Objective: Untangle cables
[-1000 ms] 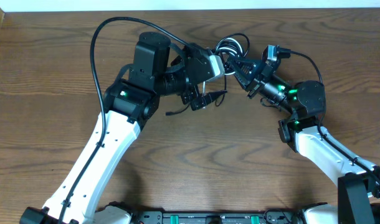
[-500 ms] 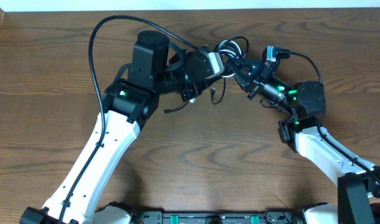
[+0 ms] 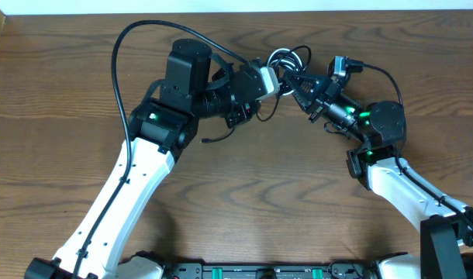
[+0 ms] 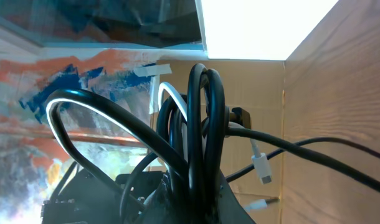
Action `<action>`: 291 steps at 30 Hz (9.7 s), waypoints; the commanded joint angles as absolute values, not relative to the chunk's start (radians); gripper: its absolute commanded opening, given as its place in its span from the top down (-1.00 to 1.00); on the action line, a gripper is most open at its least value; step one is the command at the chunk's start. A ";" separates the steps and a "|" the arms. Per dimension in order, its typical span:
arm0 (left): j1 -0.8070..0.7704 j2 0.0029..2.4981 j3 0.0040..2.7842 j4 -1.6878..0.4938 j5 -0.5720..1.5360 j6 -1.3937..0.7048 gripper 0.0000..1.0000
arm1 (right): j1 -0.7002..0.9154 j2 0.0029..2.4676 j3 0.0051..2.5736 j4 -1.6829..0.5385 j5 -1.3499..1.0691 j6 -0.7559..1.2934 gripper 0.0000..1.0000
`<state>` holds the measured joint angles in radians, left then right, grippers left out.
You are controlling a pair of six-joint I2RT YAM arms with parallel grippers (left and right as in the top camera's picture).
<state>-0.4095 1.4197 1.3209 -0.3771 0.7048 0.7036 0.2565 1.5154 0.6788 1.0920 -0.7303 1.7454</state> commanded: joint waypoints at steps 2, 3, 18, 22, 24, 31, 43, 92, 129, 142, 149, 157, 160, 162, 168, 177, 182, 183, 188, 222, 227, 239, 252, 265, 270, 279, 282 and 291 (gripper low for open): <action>-0.431 1.435 1.326 -0.344 0.741 0.698 0.85 | 0.276 1.507 0.693 1.059 -0.763 1.598 0.93; -0.431 1.433 1.326 -0.336 0.741 0.685 0.85 | 0.276 1.507 0.693 1.040 -0.756 1.571 0.92; -0.419 1.356 1.326 -0.252 0.773 0.551 0.85 | 0.275 1.507 0.693 0.815 -0.660 1.229 0.13; -0.397 1.356 1.326 -0.252 0.774 0.517 0.85 | 0.275 1.507 0.693 0.815 -0.660 1.222 -0.27; -0.386 1.356 1.326 -0.251 0.773 0.501 0.85 | 0.275 1.507 0.693 0.815 -0.661 1.200 -0.40; -0.341 1.356 1.326 -0.252 0.773 0.433 0.85 | 0.274 1.507 0.693 0.846 -0.664 1.161 -0.97; -0.282 1.356 1.326 -0.244 0.649 0.267 0.85 | 0.276 1.507 0.693 1.081 -0.665 1.097 -0.99; -0.332 1.360 1.326 -0.150 0.474 0.027 0.85 | 0.371 1.507 0.693 0.931 -0.454 1.444 -0.80; -0.332 1.365 1.326 -0.072 0.640 -0.020 0.85 | 0.348 1.507 0.693 0.989 -0.493 1.470 -0.81; -0.367 1.365 1.326 -0.075 0.755 -0.021 0.85 | 0.355 1.507 0.693 0.987 -0.476 1.470 -0.84; -0.443 1.370 1.326 -0.102 0.756 -0.020 0.85 | 0.387 1.507 0.693 0.992 -0.414 1.443 -0.84; -0.466 1.373 1.326 -0.072 0.748 -0.020 0.85 | 0.395 1.507 0.693 0.990 -0.421 1.430 -0.82; -0.466 1.373 1.326 -0.060 0.747 -0.020 0.85 | 0.399 1.507 0.693 0.985 -0.426 1.413 -0.81; -0.459 1.373 1.326 -0.048 0.744 -0.021 0.85 | 0.401 1.507 0.693 0.968 -0.426 1.400 -0.81; -0.431 1.373 1.326 0.006 0.744 -0.047 0.85 | 0.402 1.507 0.693 0.919 -0.455 1.364 -0.77; -0.385 1.373 1.326 0.021 0.744 -0.067 0.85 | 0.402 1.507 0.693 0.807 -0.471 1.325 -0.72; -0.360 1.373 1.326 0.030 0.745 -0.092 0.85 | 0.402 1.507 0.693 0.737 -0.470 1.282 -0.70; -0.355 1.373 1.326 0.031 0.745 -0.092 0.85 | 0.402 1.507 0.693 0.728 -0.470 1.278 -0.69; -0.335 1.372 1.326 0.033 0.745 -0.113 0.85 | 0.386 1.507 0.693 0.694 -0.469 1.234 -0.57; -0.183 1.371 1.326 0.070 0.752 -0.172 0.85 | 0.322 1.507 0.692 0.218 -0.237 1.004 -0.36; -0.149 1.371 1.326 0.070 0.752 -0.176 0.85 | 0.299 1.507 0.692 0.186 -0.230 0.994 -0.35; -0.146 1.372 1.326 0.017 0.751 -0.176 0.85 | 0.293 1.507 0.692 0.225 -0.207 0.984 -0.37; -0.147 1.432 1.326 -0.244 0.748 -0.075 0.73 | 0.293 1.510 0.692 0.360 0.076 0.490 -0.53; -0.201 1.700 1.326 -0.299 0.762 0.067 -0.48 | 0.270 1.521 0.692 0.354 0.076 0.419 -0.79; -0.283 1.792 1.326 -0.296 0.762 0.229 -0.55 | 0.223 1.521 0.692 0.339 0.063 0.460 -0.86; -0.374 1.899 1.326 -0.183 0.471 0.281 -0.55 | 0.204 1.521 0.692 0.300 0.008 0.459 -0.94; -0.387 1.956 1.326 -0.104 0.435 0.301 -0.55 | 0.204 1.521 0.692 0.292 0.007 0.459 -0.97; -0.405 2.095 1.326 0.092 0.433 0.314 -0.54 | 0.204 1.521 0.692 0.291 -0.037 0.459 -0.99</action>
